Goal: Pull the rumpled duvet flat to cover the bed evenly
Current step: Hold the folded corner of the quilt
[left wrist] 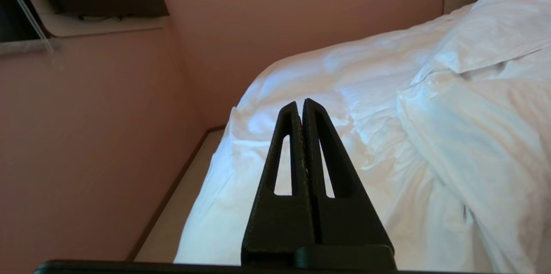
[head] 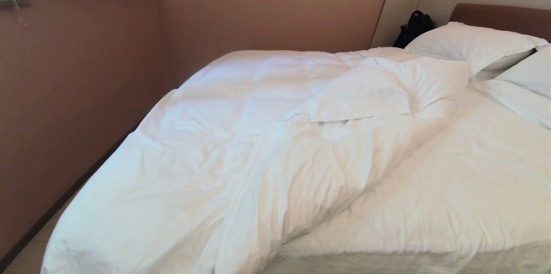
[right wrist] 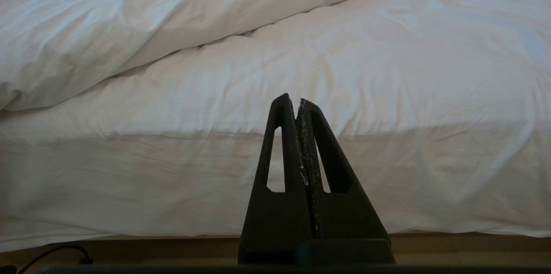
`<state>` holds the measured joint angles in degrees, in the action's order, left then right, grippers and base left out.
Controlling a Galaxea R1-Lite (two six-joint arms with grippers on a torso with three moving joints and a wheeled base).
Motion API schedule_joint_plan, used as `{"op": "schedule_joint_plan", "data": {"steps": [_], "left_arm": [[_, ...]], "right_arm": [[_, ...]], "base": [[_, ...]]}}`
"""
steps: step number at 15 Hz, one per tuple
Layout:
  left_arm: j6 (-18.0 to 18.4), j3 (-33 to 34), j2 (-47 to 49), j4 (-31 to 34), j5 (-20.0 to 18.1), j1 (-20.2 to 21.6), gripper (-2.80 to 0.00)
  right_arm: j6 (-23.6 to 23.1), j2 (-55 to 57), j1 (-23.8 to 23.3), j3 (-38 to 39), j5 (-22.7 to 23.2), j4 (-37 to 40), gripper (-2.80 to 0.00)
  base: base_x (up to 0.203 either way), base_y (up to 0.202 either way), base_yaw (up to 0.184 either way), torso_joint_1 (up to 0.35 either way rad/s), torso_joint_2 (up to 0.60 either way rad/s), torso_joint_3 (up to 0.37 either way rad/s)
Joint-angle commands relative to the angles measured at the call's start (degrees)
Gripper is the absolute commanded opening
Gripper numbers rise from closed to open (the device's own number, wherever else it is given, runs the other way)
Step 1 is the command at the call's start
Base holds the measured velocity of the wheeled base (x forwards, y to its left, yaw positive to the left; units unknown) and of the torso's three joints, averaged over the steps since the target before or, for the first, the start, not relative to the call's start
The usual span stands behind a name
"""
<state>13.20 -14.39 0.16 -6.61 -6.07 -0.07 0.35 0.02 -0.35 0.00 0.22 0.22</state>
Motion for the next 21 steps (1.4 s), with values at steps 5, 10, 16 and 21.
{"op": "schedule_joint_plan", "data": {"steps": [5, 10, 16, 21], "left_arm": [[0.33, 5.63, -0.16, 0.39, 9.38, -0.01, -2.80], [-0.10, 10.77, -0.16, -0.16, 12.65, -0.01, -2.80], [-6.00, 13.96, -0.16, 1.20, 12.05, -0.01, -2.80], [-9.99, 14.39, -0.16, 2.04, 7.17, -0.01, -2.80]], "right_arm": [[0.00, 0.05, 0.00, 0.00, 0.04, -0.04, -2.80], [0.00, 0.06, 0.00, 0.00, 0.04, -0.04, -2.80], [-0.01, 0.06, 0.00, 0.00, 0.04, -0.04, -2.80], [0.00, 0.04, 0.00, 0.00, 0.04, -0.04, -2.80]], "base": [[0.000, 0.000, 0.000, 0.000, 0.00, 0.000], [0.000, 0.000, 0.000, 0.000, 0.00, 0.000], [0.000, 0.000, 0.000, 0.000, 0.00, 0.000], [0.000, 0.000, 0.000, 0.000, 0.00, 0.000]]}}
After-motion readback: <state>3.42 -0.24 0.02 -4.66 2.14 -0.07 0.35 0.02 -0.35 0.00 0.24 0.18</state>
